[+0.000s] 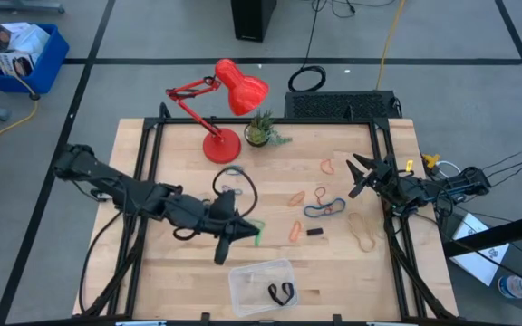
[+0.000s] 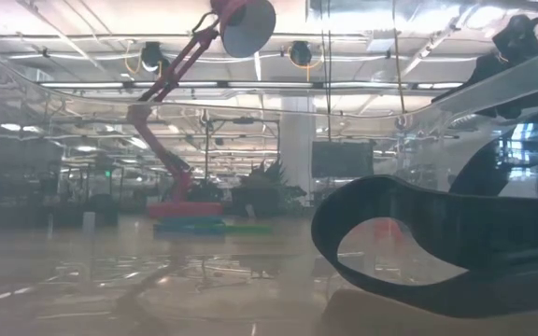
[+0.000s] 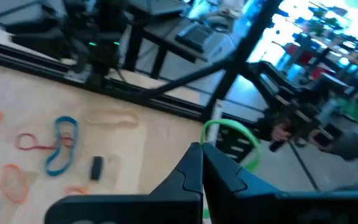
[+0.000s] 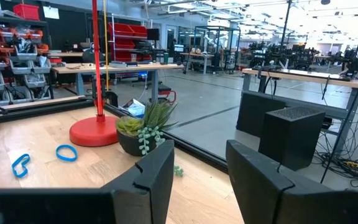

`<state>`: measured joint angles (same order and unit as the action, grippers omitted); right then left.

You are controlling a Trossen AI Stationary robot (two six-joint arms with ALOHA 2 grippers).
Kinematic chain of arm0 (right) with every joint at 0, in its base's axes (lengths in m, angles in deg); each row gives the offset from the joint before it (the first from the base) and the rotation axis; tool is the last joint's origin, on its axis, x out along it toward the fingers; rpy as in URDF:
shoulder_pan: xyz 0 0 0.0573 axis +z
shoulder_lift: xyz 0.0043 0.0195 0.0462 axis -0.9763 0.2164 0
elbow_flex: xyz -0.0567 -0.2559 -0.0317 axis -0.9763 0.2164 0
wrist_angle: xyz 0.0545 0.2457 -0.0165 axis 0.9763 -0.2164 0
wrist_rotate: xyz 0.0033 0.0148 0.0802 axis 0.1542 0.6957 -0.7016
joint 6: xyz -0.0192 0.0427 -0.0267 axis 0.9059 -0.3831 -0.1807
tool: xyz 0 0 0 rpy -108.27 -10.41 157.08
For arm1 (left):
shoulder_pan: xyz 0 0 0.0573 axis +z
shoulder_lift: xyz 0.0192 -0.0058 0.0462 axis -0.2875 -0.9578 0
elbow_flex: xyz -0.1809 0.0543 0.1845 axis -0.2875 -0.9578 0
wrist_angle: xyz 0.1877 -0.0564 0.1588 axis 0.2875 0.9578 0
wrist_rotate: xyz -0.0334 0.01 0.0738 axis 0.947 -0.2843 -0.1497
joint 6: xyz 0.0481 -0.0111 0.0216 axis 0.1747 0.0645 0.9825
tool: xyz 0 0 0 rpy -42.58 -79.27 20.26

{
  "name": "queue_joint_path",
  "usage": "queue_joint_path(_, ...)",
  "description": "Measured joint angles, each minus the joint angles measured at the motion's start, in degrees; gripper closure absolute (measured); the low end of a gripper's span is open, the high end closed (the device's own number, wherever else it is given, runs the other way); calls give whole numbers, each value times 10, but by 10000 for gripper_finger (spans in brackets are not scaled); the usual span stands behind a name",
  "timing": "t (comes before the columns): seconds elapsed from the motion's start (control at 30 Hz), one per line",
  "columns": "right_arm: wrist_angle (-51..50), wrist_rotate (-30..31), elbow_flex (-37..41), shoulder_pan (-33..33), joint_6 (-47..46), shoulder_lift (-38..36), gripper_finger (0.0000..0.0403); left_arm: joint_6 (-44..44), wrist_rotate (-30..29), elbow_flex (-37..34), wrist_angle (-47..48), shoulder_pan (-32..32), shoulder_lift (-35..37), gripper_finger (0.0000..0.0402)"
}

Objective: Pick and place rubber bands into bin
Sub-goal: Put the green rubber band into the transparent bin

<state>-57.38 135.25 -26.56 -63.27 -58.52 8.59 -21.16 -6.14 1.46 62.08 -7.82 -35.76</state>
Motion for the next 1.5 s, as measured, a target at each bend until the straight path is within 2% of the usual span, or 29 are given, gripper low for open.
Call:
queue_joint_path(0.23,-2,0,0,0,0,0,259,7,5,0,12,-41,-33,400)
queue_joint_path(0.33,-2,0,0,0,0,0,259,-36,26,11,30,-43,-65,400)
queue_joint_path(0.53,-2,0,0,0,0,0,259,-105,76,100,189,-52,-155,401)
queue_joint_path(0.77,-3,0,0,0,0,0,259,-126,120,208,340,-52,-272,401)
queue_joint_path(0.93,-3,0,0,0,0,0,259,-153,159,219,346,-50,-330,401)
queue_joint_path(1.13,-3,0,0,0,0,0,259,-191,176,219,349,-45,-381,401)
queue_joint_path(1.37,-3,0,0,0,0,0,259,-213,170,219,345,-44,-389,400)
queue_joint_path(1.5,-3,0,0,0,0,0,259,-239,168,219,341,-41,-389,385)
